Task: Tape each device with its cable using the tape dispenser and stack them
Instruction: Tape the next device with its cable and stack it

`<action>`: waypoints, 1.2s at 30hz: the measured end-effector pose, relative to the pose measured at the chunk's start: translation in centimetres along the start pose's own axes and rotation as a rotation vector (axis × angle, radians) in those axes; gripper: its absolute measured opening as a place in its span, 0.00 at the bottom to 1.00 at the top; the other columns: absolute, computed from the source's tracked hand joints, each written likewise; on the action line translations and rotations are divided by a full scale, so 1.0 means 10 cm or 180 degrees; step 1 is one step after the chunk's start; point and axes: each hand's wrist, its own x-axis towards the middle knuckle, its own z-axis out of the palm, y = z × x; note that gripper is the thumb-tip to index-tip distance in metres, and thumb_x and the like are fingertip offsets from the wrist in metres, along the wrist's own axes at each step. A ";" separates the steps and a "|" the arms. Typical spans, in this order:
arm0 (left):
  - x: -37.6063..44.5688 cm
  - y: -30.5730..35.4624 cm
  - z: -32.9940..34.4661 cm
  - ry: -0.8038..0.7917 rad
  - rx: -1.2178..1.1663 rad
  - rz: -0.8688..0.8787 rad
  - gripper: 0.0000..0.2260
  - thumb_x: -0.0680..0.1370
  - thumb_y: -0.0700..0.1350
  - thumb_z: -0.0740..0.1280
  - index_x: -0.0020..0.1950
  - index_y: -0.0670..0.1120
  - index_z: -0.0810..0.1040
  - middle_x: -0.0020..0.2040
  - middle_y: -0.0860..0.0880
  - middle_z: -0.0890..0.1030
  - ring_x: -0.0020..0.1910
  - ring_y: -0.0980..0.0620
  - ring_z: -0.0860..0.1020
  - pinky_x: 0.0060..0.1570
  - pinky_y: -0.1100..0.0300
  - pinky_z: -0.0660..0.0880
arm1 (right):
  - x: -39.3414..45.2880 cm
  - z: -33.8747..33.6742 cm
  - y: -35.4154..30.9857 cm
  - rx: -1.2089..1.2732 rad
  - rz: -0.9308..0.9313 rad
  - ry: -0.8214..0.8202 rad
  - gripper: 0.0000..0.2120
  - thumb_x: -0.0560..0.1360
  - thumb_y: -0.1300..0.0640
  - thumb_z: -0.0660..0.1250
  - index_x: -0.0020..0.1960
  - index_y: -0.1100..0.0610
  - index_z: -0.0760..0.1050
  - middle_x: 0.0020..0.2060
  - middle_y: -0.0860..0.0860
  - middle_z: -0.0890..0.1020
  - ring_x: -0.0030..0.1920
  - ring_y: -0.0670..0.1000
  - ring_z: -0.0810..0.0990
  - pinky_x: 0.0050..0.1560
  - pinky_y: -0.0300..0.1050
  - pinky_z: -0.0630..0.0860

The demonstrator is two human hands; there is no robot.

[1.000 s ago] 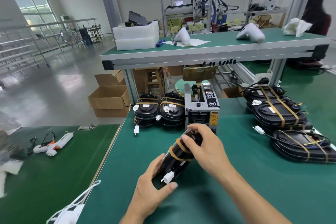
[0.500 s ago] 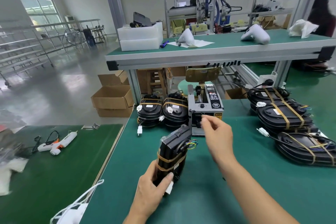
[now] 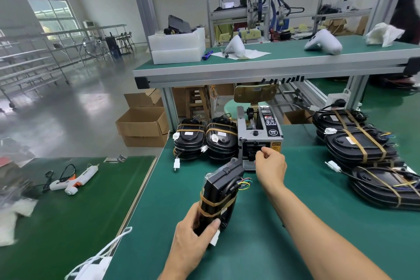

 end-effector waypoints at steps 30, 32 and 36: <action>-0.01 0.03 0.01 0.0052 -0.0114 0.0086 0.19 0.78 0.58 0.75 0.68 0.63 0.79 0.59 0.55 0.88 0.59 0.53 0.85 0.61 0.63 0.79 | 0.11 0.33 -0.13 0.0168 0.0798 0.0857 0.08 0.75 0.57 0.67 0.49 0.52 0.86 0.50 0.55 0.86 0.53 0.61 0.80 0.62 0.53 0.70; -0.01 0.01 0.01 0.0038 -0.0106 0.0081 0.20 0.78 0.59 0.75 0.69 0.62 0.79 0.59 0.55 0.88 0.59 0.52 0.85 0.62 0.61 0.79 | 0.11 0.33 -0.14 0.0154 0.0789 0.0854 0.08 0.76 0.57 0.67 0.49 0.52 0.85 0.50 0.55 0.86 0.53 0.61 0.80 0.63 0.53 0.69; -0.01 0.00 0.01 0.0053 -0.0082 0.0061 0.20 0.78 0.59 0.75 0.69 0.62 0.78 0.59 0.55 0.88 0.60 0.53 0.86 0.61 0.61 0.79 | 0.10 0.31 -0.11 0.0115 0.0788 0.0829 0.09 0.74 0.58 0.66 0.47 0.53 0.86 0.48 0.55 0.86 0.48 0.61 0.78 0.62 0.52 0.70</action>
